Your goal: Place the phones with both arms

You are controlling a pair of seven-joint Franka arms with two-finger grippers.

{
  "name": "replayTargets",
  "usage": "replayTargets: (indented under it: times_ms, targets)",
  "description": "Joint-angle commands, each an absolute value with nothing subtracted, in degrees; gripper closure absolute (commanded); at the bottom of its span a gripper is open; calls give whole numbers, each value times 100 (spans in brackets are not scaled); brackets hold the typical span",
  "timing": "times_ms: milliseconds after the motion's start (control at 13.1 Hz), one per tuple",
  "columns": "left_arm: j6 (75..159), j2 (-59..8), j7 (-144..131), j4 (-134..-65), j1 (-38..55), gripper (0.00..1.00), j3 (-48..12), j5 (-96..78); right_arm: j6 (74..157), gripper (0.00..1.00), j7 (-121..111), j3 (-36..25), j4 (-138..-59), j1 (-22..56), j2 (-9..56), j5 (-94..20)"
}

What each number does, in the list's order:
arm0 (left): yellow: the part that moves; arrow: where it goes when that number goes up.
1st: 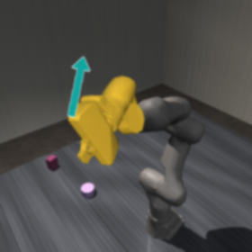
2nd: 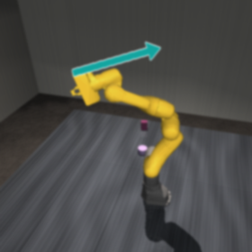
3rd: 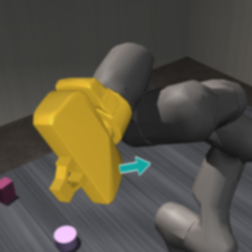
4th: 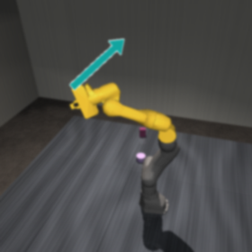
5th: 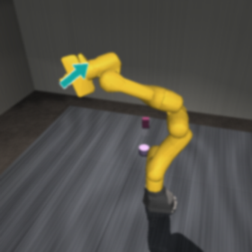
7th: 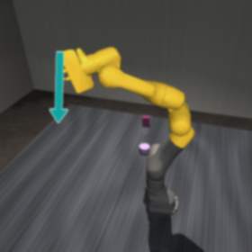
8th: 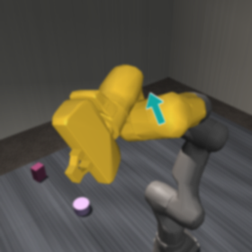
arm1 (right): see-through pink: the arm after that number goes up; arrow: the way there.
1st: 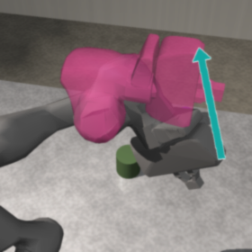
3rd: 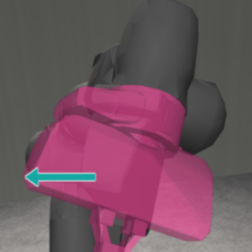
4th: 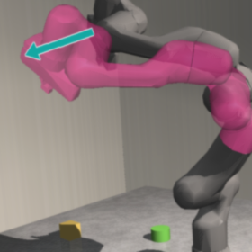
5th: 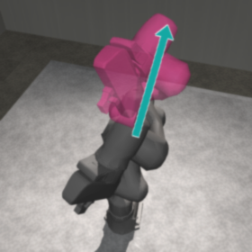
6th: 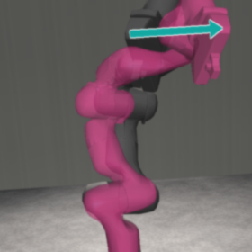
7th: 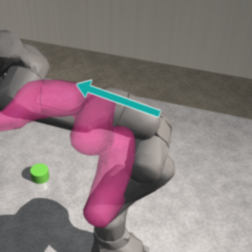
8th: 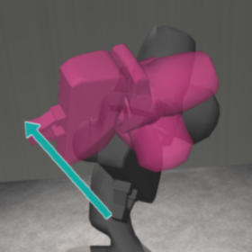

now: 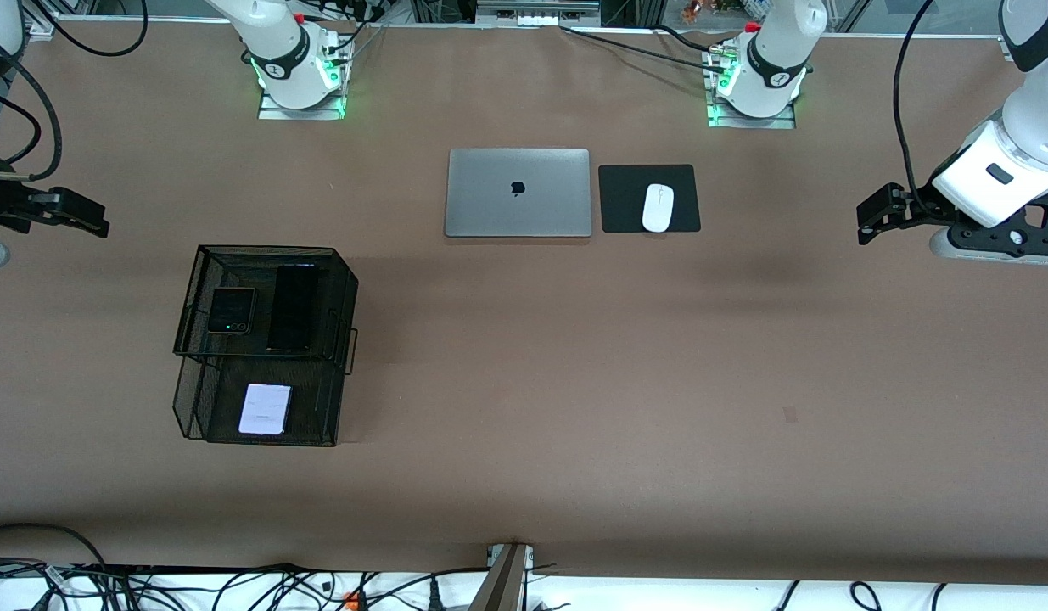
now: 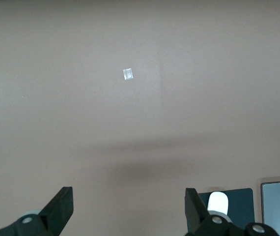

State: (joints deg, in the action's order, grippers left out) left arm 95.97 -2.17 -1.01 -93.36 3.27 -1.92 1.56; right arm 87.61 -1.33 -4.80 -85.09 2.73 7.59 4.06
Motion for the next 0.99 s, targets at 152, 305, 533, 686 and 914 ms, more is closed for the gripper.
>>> replayTargets:
  times_ms: [152, 305, 533, 686, 914]
  targets:
    - [9475, -272, 26, -9193, 325, 0, -185, 79, 8763, 0, -158, -105, -8578, -62, 650, 316]
    - [9483, -272, 26, -9193, 316, 0, -185, 79, 8771, 0, -167, -114, -8578, -62, 650, 325]
    - [9475, -272, 26, -9193, 325, 0, -185, 79, 8754, 0, -150, -114, -8578, -62, 650, 325]
    - [9475, -264, 26, -9202, 316, 0, -185, 79, 8806, 0, -149, -132, -8569, -62, 650, 203]
    - [9475, -272, 26, -9202, 316, 0, -185, 79, 8807, 0, -167, -211, -8578, -70, 642, -184]
